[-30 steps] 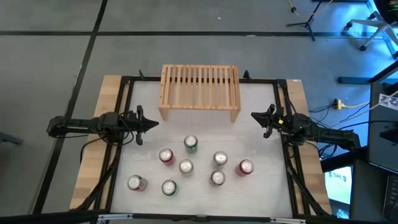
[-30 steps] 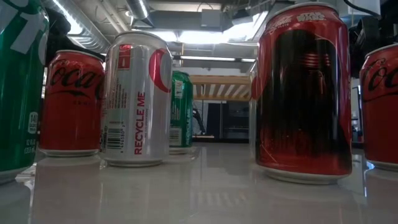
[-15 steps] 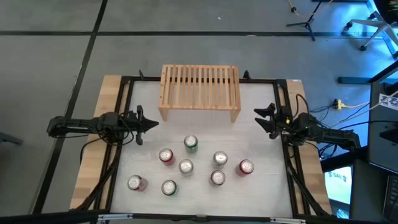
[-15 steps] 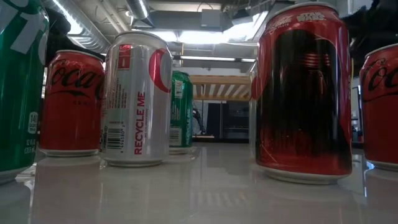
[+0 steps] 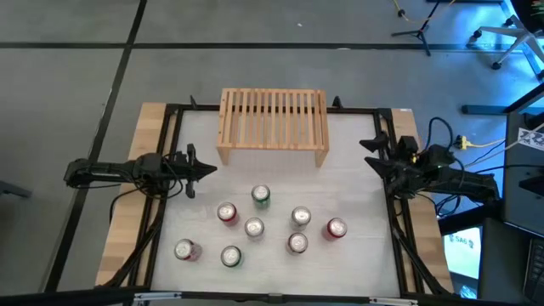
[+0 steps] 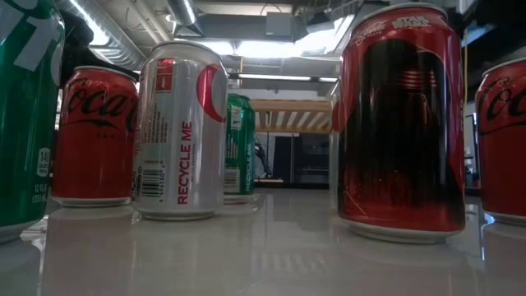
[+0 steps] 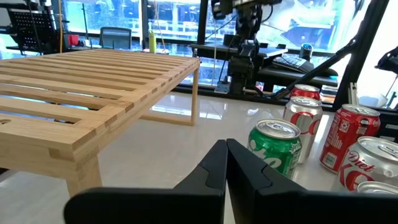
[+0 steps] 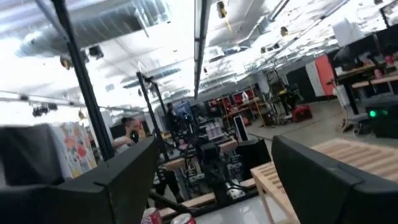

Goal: Place canned beverage on shelf
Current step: Put the right red black soda can on the shelf

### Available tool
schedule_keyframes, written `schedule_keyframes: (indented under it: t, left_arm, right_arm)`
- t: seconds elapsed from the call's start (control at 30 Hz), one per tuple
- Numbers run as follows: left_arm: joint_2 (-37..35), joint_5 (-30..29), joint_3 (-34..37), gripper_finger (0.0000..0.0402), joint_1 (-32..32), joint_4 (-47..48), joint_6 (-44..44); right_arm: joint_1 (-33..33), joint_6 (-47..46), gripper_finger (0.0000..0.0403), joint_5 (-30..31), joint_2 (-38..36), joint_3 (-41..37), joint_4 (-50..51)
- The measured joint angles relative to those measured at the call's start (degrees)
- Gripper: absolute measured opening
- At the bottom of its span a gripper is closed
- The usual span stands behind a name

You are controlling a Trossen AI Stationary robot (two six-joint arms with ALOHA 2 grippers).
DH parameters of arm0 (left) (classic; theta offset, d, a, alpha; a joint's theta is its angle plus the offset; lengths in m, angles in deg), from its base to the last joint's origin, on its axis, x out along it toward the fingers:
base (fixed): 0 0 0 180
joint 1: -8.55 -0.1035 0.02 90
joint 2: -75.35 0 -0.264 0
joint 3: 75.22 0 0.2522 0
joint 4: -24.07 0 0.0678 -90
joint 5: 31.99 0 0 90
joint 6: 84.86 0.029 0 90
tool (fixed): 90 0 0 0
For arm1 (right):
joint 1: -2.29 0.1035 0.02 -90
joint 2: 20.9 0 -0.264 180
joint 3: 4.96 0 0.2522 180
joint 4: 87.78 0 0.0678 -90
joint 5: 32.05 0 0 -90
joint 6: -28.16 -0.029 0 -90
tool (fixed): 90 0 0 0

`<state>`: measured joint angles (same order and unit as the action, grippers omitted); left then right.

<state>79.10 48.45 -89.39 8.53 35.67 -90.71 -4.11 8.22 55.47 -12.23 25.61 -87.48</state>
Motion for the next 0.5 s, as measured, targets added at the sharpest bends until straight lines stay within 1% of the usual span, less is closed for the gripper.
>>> schedule_keyframes:
  t: [0.1,0.23,0.5]
  left_arm:
    - [0.0,0.0,0.0,0.0000,0.0,0.0,0.0]
    - [0.0,0.0,0.0,0.0000,0.0,0.0,0.0]
    - [0.0,0.0,0.0,0.0000,0.0,0.0,0.0]
  right_arm:
    - [0.0,2.8,0.0314,-0.2,3.8,5.4,5.2]
    - [0.0,3.7,0.0314,-0.7,9.8,13.8,16.1]
    - [0.0,3.8,0.0315,-8.3,23.0,31.0,36.8]
